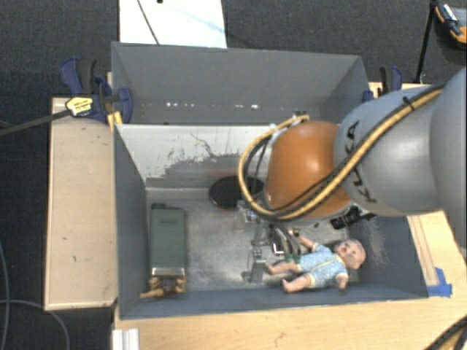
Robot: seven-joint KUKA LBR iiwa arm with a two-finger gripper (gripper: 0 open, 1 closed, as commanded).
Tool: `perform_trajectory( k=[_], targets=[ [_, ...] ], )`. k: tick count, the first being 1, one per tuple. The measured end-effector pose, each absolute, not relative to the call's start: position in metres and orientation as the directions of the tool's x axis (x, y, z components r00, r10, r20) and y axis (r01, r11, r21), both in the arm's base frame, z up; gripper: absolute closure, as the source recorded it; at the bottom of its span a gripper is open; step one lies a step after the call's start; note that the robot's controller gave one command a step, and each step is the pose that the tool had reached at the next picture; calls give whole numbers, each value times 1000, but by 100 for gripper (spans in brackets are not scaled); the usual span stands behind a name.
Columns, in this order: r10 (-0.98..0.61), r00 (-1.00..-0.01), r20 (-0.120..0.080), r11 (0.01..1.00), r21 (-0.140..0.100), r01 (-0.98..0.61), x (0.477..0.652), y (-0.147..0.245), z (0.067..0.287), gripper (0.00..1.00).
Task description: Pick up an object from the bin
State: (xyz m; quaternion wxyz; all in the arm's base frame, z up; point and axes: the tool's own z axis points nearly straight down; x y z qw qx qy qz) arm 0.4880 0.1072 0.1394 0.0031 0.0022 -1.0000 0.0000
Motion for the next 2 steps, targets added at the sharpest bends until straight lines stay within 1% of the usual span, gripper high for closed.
perform_trajectory(
  k=[1,2],
  targets=[
    [-1,-1000,-2,1000,1,-1,490,107,144,0],
    [-72,-997,-3,997,3,-72,487,93,141,0]
  ],
)
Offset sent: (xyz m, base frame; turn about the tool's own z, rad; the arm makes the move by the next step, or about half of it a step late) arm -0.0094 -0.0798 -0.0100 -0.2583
